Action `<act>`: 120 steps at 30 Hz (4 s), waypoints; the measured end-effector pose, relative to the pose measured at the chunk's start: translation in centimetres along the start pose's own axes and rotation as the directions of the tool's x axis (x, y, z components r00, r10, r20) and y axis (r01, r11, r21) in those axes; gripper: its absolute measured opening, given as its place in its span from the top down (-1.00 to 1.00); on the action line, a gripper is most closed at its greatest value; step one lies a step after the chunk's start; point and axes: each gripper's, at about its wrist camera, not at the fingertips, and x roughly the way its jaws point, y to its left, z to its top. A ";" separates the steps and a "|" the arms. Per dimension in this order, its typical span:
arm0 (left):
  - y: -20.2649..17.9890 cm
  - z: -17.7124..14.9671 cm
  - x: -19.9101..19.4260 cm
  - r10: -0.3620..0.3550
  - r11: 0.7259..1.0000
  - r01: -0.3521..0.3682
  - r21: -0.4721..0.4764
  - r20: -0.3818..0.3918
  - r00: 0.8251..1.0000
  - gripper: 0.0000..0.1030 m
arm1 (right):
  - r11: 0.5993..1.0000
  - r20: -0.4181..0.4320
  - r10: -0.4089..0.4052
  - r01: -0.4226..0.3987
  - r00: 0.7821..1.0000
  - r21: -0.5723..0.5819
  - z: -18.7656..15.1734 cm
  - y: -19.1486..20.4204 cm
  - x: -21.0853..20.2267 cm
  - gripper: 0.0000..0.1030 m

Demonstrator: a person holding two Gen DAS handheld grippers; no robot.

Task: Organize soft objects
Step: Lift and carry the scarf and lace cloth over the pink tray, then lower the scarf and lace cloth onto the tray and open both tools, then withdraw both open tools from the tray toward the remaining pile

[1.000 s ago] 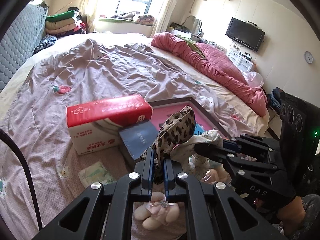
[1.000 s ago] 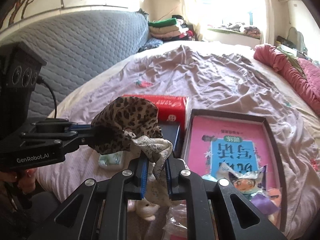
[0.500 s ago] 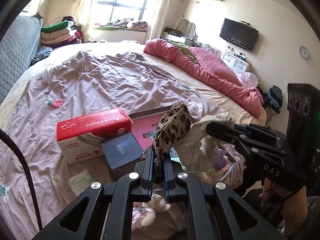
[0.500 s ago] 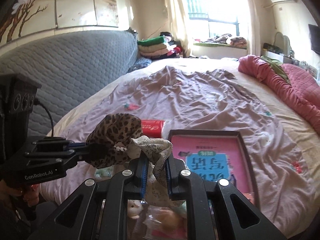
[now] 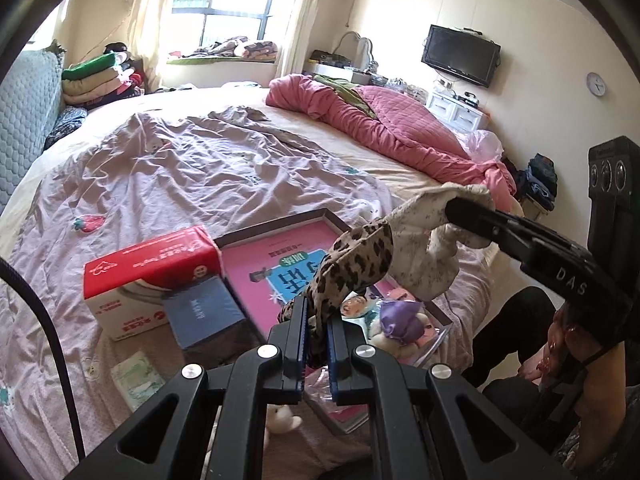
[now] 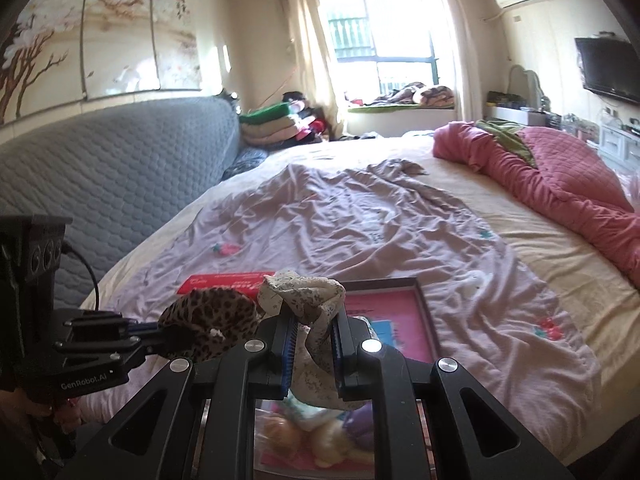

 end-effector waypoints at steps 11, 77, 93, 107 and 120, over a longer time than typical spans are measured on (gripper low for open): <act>-2.3 0.0 2.1 -0.004 0.999 0.006 0.039 -0.040 0.999 0.84 | 0.998 0.024 -0.044 0.043 0.999 0.047 -0.4 -2.9 -1.2 0.70; -2.5 -2.8 11.6 0.058 0.996 -0.041 0.076 -0.231 0.971 0.83 | 0.973 -0.252 -0.117 0.162 0.961 0.166 -7.6 -9.0 9.3 0.12; -3.5 -3.5 11.4 0.038 0.997 -0.020 0.079 -0.243 0.969 0.17 | 0.972 -0.226 -0.146 0.183 0.963 0.150 -6.7 -8.8 7.4 -0.15; -4.0 -3.4 10.1 0.003 0.997 0.014 0.077 -0.215 0.977 -0.12 | 0.972 -0.207 -0.174 0.202 0.963 0.123 -5.9 -8.1 6.0 -0.16; -3.1 -2.4 8.1 0.016 0.999 -0.010 0.040 -0.166 0.986 -0.30 | 0.975 -0.185 -0.182 0.201 0.966 0.092 -5.0 -6.9 5.2 -0.31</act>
